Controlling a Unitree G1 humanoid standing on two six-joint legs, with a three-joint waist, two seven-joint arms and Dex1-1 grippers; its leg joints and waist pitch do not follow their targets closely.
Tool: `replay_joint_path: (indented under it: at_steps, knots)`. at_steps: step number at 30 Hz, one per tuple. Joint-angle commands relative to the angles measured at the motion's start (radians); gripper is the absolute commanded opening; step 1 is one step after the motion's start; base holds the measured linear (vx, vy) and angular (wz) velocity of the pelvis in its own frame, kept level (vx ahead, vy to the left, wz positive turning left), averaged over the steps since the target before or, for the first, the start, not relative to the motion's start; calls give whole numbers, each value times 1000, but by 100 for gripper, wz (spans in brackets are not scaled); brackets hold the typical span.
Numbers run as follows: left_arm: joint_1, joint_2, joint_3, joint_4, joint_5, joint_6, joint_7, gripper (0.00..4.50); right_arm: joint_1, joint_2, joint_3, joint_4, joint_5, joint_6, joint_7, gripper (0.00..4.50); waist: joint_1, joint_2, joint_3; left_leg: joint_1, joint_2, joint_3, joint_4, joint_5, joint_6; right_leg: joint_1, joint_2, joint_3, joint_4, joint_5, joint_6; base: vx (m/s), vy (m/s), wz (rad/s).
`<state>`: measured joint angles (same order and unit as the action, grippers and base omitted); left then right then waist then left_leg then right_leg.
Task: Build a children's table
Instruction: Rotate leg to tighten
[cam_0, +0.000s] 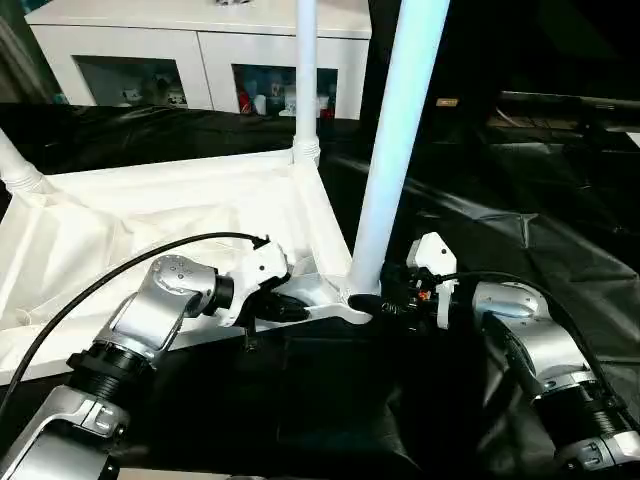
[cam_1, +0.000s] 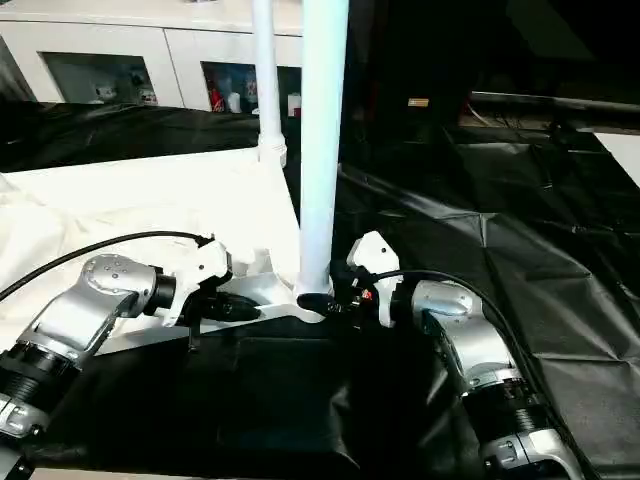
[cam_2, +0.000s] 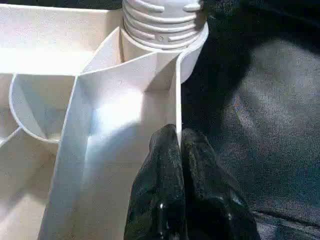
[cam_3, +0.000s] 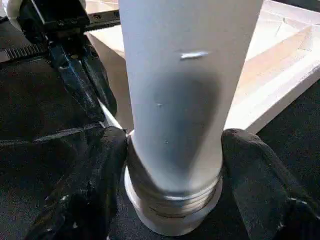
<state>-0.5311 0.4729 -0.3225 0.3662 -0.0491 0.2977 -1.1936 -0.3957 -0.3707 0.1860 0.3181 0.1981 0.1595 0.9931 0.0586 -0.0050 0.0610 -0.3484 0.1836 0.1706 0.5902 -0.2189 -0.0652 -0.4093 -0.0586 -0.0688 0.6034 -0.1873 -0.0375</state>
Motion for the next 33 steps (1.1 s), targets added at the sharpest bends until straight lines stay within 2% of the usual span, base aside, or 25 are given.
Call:
replay_joint_path:
  at_steps: [1, 9, 13, 15, 17, 19, 20, 22, 23, 25, 27, 30, 31, 33]
  knots:
    - [6, -3, -16, -29, -9, 1, -18, 0, 1, -5, 35, 6, -22, -7, 21, 277, 1, 2, -59, -3, 47, -10, -65, -50, 74, 67, -86, 58, -57, -72, -243, 0, 0, 0]
    - [9, -7, -18, -23, -4, 0, -16, 0, 10, 3, 40, 15, -37, -10, 8, 264, 1, 1, -63, -3, 46, -10, -62, -35, 80, 69, -85, 57, -53, -50, -250, 0, 0, 0]
    - [-4, -39, -14, 4, 17, 24, 52, 0, 13, 40, 24, 54, -56, 6, -88, 264, 1, 2, -60, -3, 46, -10, -63, -48, 72, 68, -86, 57, -57, -71, -252, 0, 0, 0]
    - [-27, -80, -6, 46, 38, 41, 131, 0, 10, 91, 5, 105, -81, 24, -213, 264, -2, 1, -53, 1, 44, -9, -67, -115, 44, 63, -86, 57, -71, -196, -227, 0, 0, 0]
    - [-56, -129, 3, 92, 56, 61, 214, 0, 4, 156, -20, 152, -96, 40, -345, 264, -6, 0, -41, 14, 40, -12, -74, -216, 5, 55, -88, 54, -97, -433, -159, 0, 0, 0]
    - [-77, -162, 12, 122, 64, 81, 269, 0, -6, 196, -38, 180, -104, 51, -432, 263, -6, 0, -41, 17, 37, -16, -77, -246, -4, 52, -89, 52, -106, -521, -122, 0, 0, 0]
    - [-92, -184, 20, 141, 66, 98, 305, 0, -14, 220, -47, 198, -109, 59, -482, 263, -10, 0, -45, 13, 39, -19, -78, -234, -9, 53, -89, 55, -105, -519, -102, 0, 0, 0]
    - [-101, -199, 25, 154, 68, 110, 329, 0, -19, 236, -54, 210, -113, 64, -517, 263, -10, 1, -46, 14, 40, -20, -80, -231, -8, 51, -87, 55, -104, -493, -101, 0, 0, 0]
    - [-141, -259, 41, 212, 80, 136, 430, 0, -51, 291, -72, 266, -137, 77, -657, 263, -12, 1, -47, 12, 38, -19, -79, -226, -5, 51, -87, 56, -104, -469, -108, 0, 0, 0]
    - [-168, -301, 50, 255, 90, 143, 498, 0, -78, 324, -82, 311, -157, 81, -759, 263, -16, 2, -48, 14, 36, -18, -78, -217, -17, 48, -84, 56, -100, -441, -120, 0, 0, 0]
    - [-191, -338, 56, 300, 98, 129, 547, 0, -109, 352, -107, 361, -162, 72, -841, 263, -13, 1, -50, 12, 35, -16, -76, -206, -5, 51, -86, 59, -98, -403, -128, 0, 0, 0]
    - [-207, -360, 53, 333, 107, 111, 566, 0, -135, 373, -122, 404, -167, 61, -885, 263, -12, 1, -54, 6, 36, -16, -76, -178, 2, 55, -85, 60, -89, -319, -146, 0, 0, 0]
    - [-211, -364, 52, 340, 109, 108, 568, 0, -142, 377, -121, 415, -173, 56, -894, 263, -12, 2, -56, 7, 37, -15, -75, -158, 5, 57, -84, 59, -83, -264, -161, 0, 0, 0]
    - [-211, -362, 46, 339, 113, 103, 563, 0, -144, 379, -117, 423, -168, 42, -867, 263, -11, 0, -58, 6, 35, -12, -72, -147, 18, 61, -85, 61, -80, -218, -176, 0, 0, 0]
